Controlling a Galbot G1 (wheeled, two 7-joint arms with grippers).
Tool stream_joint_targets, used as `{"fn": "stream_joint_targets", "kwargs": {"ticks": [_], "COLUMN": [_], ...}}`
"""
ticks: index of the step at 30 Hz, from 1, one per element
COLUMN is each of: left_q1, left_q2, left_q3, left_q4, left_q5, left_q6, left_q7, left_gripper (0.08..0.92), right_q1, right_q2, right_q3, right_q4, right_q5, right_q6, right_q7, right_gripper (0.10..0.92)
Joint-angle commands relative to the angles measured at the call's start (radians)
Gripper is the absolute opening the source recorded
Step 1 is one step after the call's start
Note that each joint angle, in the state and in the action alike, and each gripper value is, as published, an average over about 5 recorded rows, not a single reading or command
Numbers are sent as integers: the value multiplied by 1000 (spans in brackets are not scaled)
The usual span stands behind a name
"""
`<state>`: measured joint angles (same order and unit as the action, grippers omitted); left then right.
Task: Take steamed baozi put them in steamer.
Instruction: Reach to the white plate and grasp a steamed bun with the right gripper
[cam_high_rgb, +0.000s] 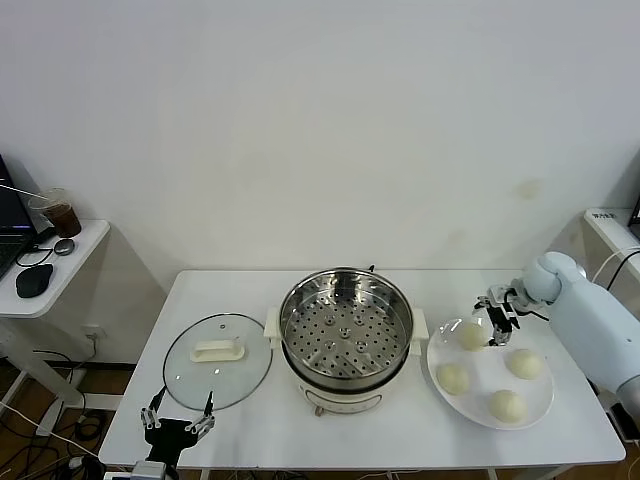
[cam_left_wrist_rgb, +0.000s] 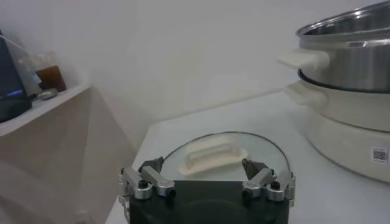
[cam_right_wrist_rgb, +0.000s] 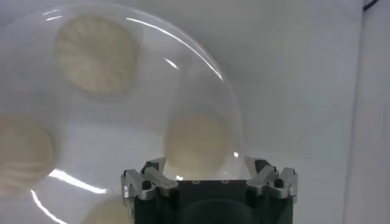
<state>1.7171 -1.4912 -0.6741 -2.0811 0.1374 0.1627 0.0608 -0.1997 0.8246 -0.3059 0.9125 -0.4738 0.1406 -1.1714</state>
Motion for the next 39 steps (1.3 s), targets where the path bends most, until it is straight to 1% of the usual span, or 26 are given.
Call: {"fn": "stream_joint_targets", "kwargs": {"ticks": [1,20,23,26,31,39], "left_q1": [-1,-2,-2,-2,-4,-8], "left_q2": [-1,-4,-4,-5,-4,-5], "left_q3": [2,10,9,11,13,18], "left_q4": [5,13,13,14,18,18], "left_q5": [2,15,16,16,17,18], "left_q6": [1,2,2,2,3,3], "left_q7": [0,-2,-2,-2,-3,-3], "left_gripper": [823,823,823,823,823,823], "right_q1": [12,-16,-16,-17,-18,3], "right_q2": [25,50,53,53,49,33], "right_q3": [-17,4,6,7,10,4], "right_q4": [-33,-48,-53,-56,-54,-29], "right_q5": [-18,-60,-59,-58,-52,-20], "right_q6": [4,-1,-2,-2,1,1], "right_q7": [-8,19,22,24,20,12], "right_gripper": [823,823,812,755,615,493]}}
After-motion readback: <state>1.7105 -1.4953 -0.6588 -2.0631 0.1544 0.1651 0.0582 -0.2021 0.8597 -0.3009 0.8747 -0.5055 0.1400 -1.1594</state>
